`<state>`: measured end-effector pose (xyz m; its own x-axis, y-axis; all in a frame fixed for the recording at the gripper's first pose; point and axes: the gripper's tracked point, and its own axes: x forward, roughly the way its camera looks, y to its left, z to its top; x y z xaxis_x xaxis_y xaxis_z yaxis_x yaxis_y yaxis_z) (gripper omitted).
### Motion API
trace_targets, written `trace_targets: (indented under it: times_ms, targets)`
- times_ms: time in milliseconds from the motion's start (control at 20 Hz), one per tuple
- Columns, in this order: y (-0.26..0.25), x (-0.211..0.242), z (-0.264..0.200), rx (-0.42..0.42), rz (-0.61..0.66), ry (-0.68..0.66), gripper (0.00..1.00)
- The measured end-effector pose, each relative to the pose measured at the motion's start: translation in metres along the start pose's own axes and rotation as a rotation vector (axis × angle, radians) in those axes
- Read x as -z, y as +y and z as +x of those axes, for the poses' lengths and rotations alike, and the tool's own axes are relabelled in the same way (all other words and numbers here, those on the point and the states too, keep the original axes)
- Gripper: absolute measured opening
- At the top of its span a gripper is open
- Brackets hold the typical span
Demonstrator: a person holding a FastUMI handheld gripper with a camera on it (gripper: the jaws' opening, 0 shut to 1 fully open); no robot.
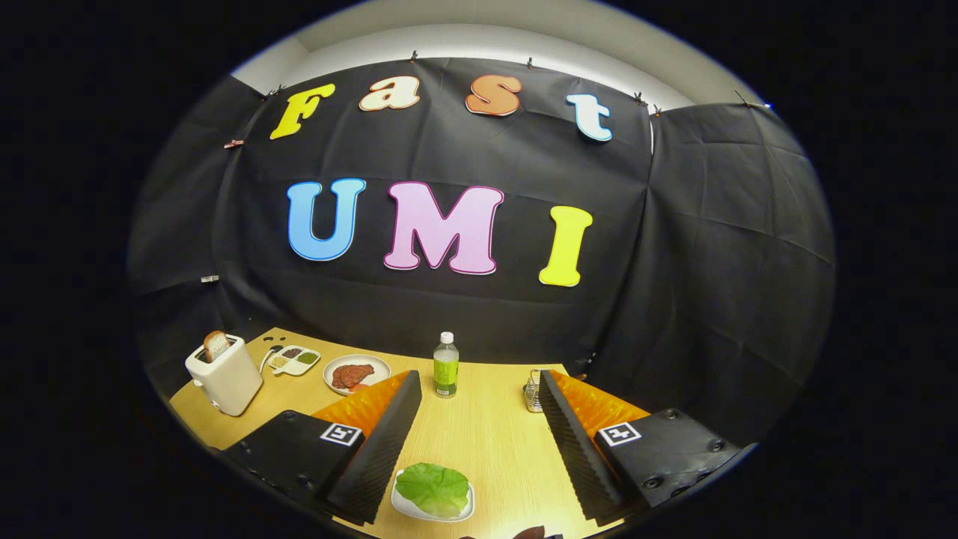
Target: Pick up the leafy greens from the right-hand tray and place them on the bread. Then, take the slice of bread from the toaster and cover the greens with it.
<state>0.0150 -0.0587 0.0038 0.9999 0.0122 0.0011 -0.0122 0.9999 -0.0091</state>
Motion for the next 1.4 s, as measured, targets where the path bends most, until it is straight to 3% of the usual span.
trace_targets:
  times_ms: [300, 550, 1400]
  targets:
    - [-0.001, 0.008, 0.003, -0.02, 0.001, 0.012, 0.98]
    - [0.011, 0.04, 0.013, -0.073, 0.012, 0.064, 0.98]
    - [0.06, 0.264, 0.042, -0.265, -0.067, 0.456, 0.98]
